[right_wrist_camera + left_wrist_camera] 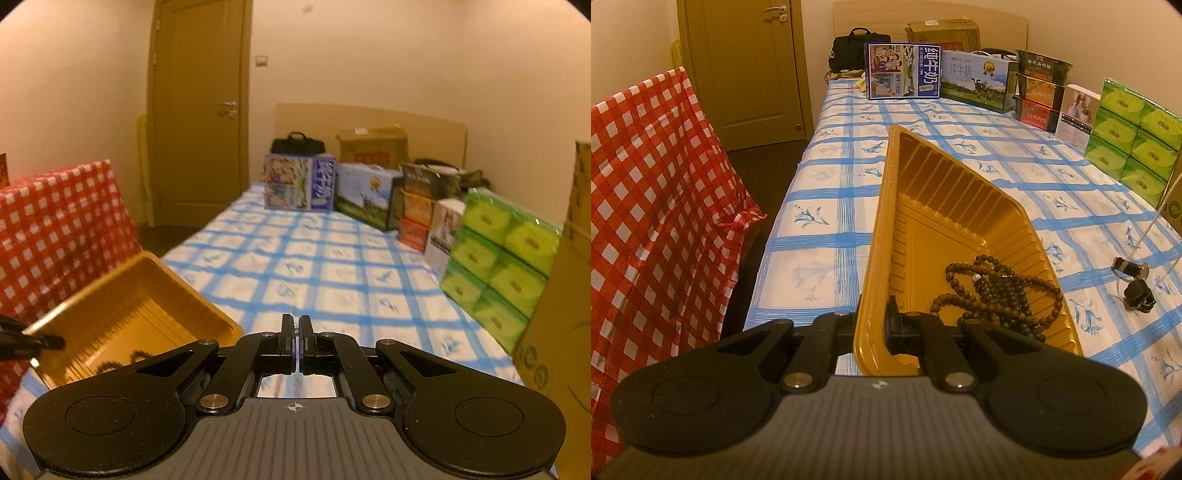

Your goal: Organize jewelry

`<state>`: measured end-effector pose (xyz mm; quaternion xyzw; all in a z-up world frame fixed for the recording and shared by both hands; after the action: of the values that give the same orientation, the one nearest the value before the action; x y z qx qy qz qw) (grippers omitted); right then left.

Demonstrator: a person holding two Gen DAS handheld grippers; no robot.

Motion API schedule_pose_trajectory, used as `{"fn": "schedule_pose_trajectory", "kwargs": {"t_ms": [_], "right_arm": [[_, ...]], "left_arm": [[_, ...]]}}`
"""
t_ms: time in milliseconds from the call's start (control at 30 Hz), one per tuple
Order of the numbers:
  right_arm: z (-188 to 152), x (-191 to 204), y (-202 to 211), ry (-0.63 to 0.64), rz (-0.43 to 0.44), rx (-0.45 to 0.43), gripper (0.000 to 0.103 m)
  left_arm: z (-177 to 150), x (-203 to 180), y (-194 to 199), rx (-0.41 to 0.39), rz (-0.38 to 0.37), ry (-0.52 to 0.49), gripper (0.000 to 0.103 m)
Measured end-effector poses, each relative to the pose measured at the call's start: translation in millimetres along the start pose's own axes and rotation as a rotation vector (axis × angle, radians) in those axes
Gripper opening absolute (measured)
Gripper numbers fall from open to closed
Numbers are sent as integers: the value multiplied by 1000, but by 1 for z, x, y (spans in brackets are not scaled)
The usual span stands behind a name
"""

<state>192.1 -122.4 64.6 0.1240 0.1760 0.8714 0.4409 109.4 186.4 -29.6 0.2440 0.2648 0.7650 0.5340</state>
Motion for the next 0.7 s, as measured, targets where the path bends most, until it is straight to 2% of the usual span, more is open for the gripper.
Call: {"fn": "schedule_pose_trajectory", "kwargs": {"t_ms": [333, 700], "right_arm": [[31, 31, 3, 33, 79, -50, 1], [65, 102, -16, 84, 251, -87, 1]], "left_arm": [[3, -2, 1, -1, -2, 1, 6], [2, -2, 1, -1, -1, 1, 6]]}}
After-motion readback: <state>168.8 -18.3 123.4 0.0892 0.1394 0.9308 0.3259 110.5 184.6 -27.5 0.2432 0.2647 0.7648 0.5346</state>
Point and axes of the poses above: each gripper's, at about its wrist camera, not at the fingertips, and y roughly against the way its jaws point, x to its left, z to its top, the point moved 8 cm from there along -y, roughly the way its jaws point, and after that the axes turned 4 degrees about z, right-handed, at the moved point
